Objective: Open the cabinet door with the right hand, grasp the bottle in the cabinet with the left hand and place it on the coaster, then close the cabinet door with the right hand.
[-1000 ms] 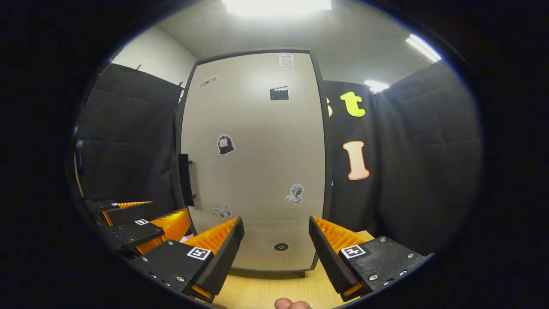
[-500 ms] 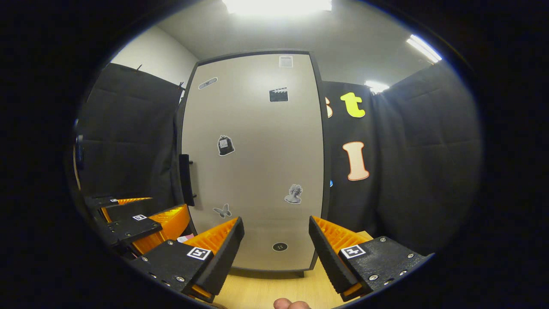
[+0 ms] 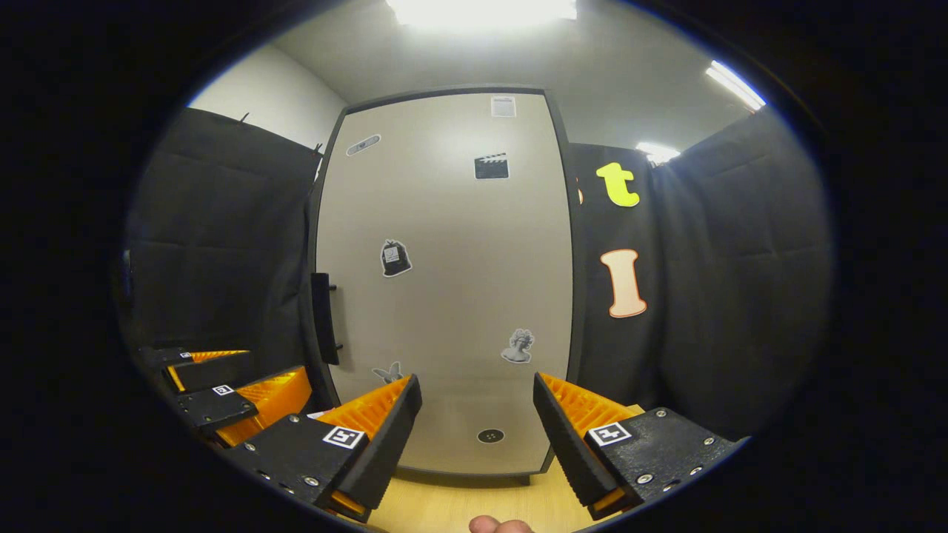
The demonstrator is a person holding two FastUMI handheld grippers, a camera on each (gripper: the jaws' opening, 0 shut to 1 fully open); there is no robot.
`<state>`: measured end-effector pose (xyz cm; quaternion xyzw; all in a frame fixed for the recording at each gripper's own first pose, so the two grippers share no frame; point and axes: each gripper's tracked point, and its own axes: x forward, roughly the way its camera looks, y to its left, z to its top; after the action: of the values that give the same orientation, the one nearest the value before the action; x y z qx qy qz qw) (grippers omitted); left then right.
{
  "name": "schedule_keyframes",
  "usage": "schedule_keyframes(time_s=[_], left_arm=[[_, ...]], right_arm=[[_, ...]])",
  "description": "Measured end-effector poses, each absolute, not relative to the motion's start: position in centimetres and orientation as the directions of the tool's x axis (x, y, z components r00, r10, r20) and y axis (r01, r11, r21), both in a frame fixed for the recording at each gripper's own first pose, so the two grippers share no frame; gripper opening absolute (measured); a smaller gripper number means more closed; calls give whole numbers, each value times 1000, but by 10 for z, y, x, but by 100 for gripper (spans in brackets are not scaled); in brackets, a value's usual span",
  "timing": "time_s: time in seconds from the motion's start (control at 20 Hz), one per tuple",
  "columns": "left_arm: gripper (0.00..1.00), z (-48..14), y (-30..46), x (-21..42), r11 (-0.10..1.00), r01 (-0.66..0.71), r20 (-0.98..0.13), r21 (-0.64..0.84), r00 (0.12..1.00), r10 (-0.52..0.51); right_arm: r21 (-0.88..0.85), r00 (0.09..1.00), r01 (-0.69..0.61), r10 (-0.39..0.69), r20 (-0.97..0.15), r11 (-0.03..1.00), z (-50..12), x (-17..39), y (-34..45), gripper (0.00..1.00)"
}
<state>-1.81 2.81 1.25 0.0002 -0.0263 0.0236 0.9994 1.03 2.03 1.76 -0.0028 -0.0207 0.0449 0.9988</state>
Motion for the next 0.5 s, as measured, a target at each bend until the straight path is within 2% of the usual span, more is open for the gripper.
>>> schedule_keyframes(time_s=[0.05,0.1,0.25,0.3,0.35,0.5], left_arm=[[94,11,35,-20,998,-57,51,-5,997,57],[87,8,44,-23,997,-71,51,-4,996,71],[87,3,70,-33,994,-111,47,12,993,110],[94,1,79,-36,992,-125,48,13,991,125],[87,-1,89,-40,990,-140,45,12,989,139],[87,-11,114,-51,984,-176,30,8,984,175]], right_arm=[[-9,994,-99,99,47,995,20,13,26,94],[-11,993,-109,110,50,994,22,17,32,94],[-26,987,-147,148,62,989,28,28,56,94],[-28,984,-162,164,67,986,31,31,65,94],[-30,981,-176,178,71,984,33,35,75,94],[-33,971,-221,223,81,975,39,45,105,94]])
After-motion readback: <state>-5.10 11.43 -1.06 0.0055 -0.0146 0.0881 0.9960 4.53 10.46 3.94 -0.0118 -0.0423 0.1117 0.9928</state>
